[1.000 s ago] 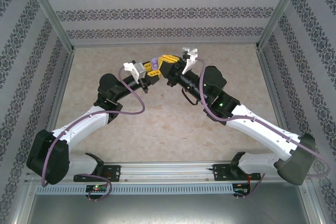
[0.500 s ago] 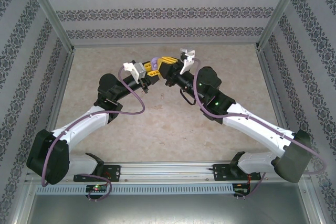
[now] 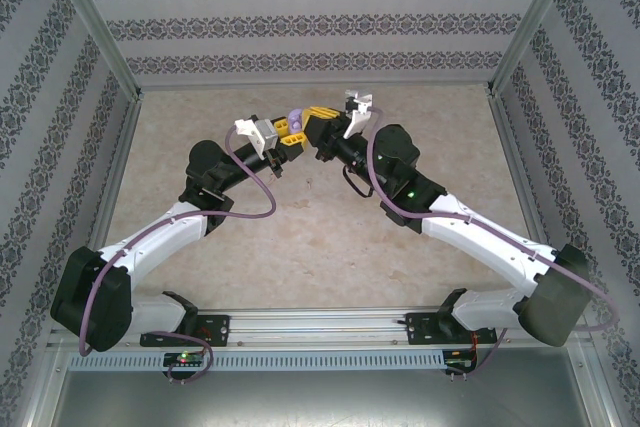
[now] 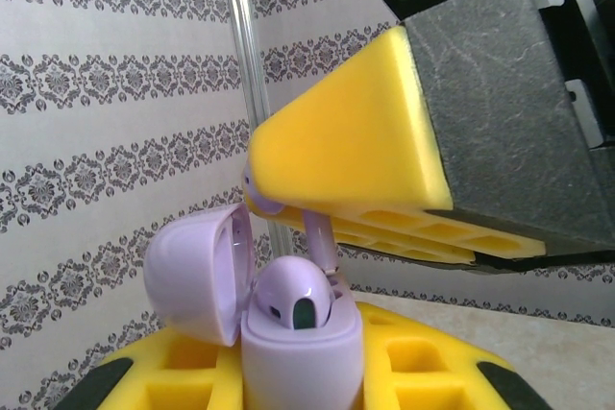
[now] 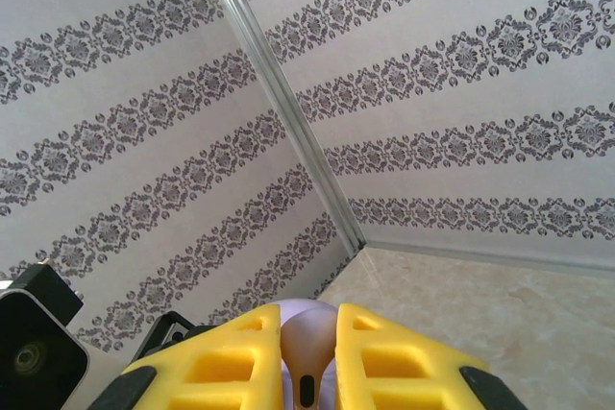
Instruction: Insert the wireless bluetooth earbuds into the charging case
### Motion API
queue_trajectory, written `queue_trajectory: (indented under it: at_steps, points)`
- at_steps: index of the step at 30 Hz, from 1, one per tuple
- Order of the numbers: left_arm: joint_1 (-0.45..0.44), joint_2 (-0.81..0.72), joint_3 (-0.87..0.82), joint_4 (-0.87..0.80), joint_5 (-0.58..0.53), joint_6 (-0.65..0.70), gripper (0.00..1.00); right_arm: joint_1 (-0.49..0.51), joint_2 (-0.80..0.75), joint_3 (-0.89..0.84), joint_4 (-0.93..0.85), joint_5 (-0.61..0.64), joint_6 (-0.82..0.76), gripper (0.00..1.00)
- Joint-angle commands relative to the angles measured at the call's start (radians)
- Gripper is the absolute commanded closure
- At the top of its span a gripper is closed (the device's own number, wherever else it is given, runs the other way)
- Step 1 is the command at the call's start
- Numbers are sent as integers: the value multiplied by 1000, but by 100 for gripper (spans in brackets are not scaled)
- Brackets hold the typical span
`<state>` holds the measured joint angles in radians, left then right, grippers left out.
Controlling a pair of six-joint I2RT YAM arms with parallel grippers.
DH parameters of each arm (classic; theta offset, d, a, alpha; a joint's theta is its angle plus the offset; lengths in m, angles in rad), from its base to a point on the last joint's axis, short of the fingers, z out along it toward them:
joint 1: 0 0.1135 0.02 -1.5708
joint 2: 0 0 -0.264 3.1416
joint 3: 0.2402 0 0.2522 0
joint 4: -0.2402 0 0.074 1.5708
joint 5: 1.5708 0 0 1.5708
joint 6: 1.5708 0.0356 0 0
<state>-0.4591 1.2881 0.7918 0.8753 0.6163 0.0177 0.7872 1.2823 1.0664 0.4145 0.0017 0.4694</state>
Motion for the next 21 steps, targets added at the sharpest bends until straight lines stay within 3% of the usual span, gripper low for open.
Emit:
queue_trajectory:
  at_steps: [1, 15, 21]
  points:
    - [-15, -4, 37, 64, -4, -18, 100, 0, 17, 1, 26, -36, 17, 83]
    - [-17, 2, 47, 57, -2, -15, 100, 0, 47, 41, -70, -59, -4, 83]
    - [-17, 2, 47, 47, -1, -15, 100, 0, 50, 62, -97, -30, 7, 64]
